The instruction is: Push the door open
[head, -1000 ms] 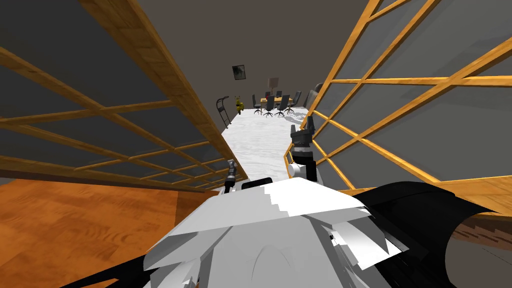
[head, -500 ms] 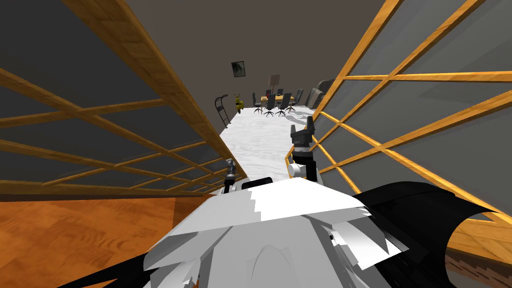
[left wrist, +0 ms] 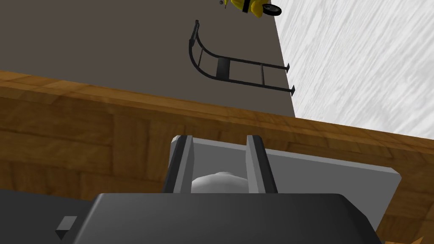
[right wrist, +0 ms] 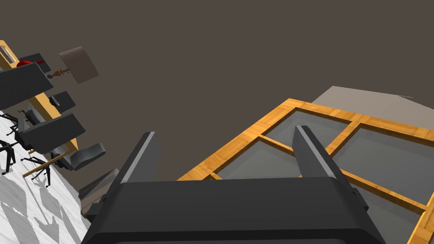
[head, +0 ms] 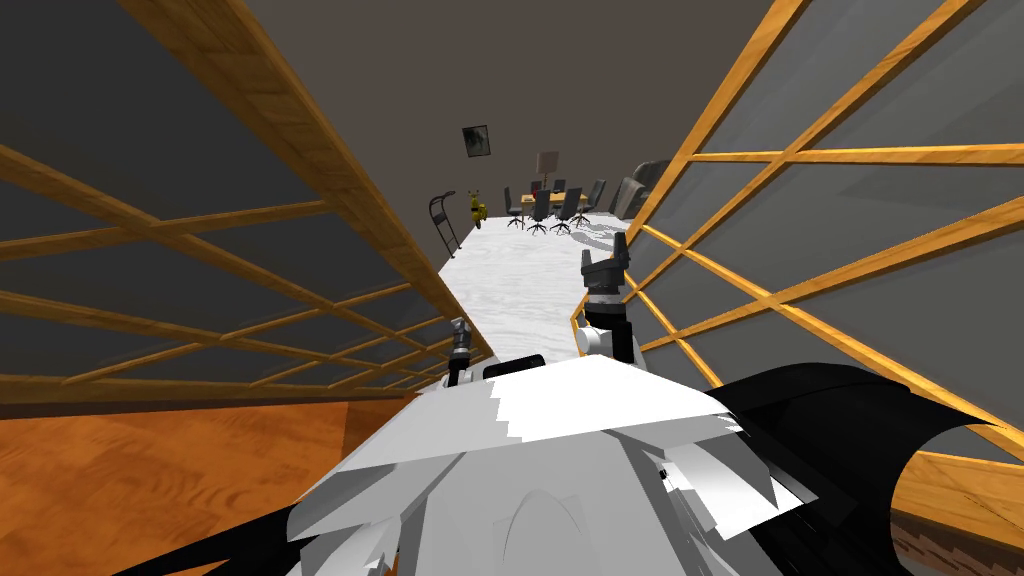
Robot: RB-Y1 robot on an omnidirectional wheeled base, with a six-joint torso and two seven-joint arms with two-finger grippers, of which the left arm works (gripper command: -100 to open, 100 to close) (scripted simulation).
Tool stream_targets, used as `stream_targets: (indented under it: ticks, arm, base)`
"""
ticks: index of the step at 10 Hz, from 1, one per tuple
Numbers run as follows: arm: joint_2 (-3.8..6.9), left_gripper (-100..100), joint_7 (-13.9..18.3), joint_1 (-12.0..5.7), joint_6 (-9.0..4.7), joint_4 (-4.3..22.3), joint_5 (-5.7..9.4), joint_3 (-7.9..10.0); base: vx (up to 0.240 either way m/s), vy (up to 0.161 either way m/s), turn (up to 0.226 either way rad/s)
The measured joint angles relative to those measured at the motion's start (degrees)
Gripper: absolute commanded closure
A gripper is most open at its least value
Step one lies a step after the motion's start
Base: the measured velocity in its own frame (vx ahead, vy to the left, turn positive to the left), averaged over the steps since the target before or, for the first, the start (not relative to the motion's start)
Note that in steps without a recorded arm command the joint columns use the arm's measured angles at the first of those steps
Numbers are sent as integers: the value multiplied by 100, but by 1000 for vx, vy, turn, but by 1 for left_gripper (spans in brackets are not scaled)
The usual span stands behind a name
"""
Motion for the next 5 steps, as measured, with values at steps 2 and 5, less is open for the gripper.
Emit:
stream_targets:
  ticks: [2,5]
  arm:
    - [-9,100,174,156,138,-280,94,-58]
    - [25,100,534,28,144,-195,398,-81]
  base:
    - [68,-8,15]
    - [78,-8,23]
